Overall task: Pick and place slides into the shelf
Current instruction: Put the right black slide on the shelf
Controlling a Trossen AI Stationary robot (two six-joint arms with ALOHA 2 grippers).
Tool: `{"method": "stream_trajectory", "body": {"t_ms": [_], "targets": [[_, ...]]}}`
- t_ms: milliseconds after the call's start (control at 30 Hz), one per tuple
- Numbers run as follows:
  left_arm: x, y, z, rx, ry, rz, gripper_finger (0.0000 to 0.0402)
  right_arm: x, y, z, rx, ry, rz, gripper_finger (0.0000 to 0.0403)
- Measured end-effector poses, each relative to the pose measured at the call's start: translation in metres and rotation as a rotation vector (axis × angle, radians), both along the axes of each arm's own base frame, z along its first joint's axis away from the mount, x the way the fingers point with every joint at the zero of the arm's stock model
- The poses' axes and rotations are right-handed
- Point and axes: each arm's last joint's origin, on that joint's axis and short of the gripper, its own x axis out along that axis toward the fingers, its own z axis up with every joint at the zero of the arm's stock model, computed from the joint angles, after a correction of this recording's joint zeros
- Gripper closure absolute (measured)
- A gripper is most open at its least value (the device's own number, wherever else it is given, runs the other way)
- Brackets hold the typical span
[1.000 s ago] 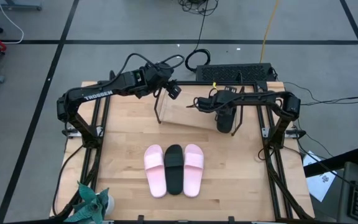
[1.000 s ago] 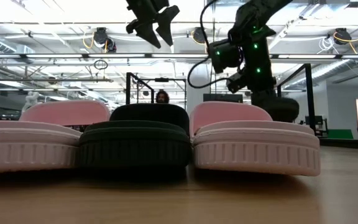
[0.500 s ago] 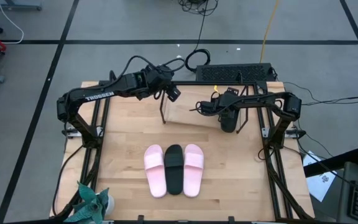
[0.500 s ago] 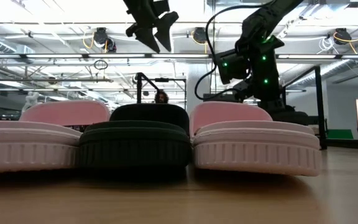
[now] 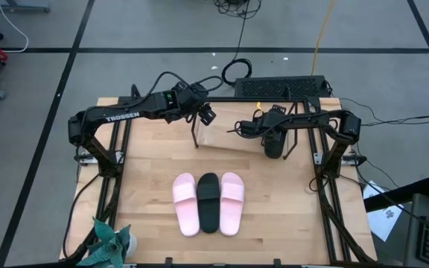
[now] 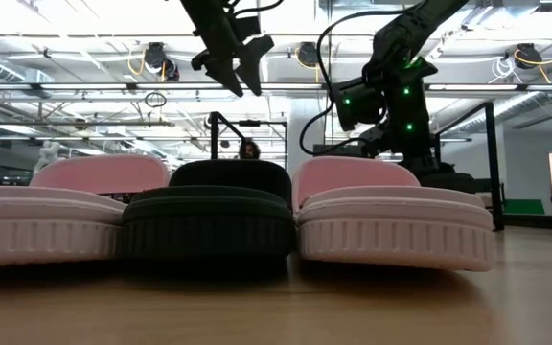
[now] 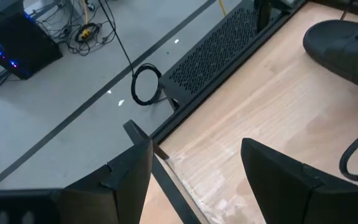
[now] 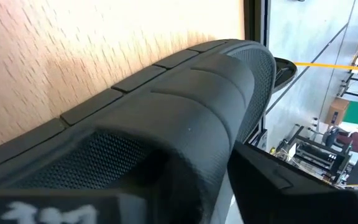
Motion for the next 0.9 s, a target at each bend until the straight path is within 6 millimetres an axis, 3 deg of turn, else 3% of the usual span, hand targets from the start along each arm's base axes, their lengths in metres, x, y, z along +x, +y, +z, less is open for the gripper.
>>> {"method": "stream_trajectory", "body": {"t_ms": [433, 900], "targets": [[0.001, 0.000, 0.001, 0.009, -0.016, -0.003, 0.0153, -0.001, 0.018, 0.007, 0.010, 0.019, 0.037, 0.0185], [0.001, 0.000, 0.001, 0.008, -0.017, -0.003, 0.0153, 0.008, 0.020, 0.028, 0.040, 0.017, 0.046, 0.0171]]}}
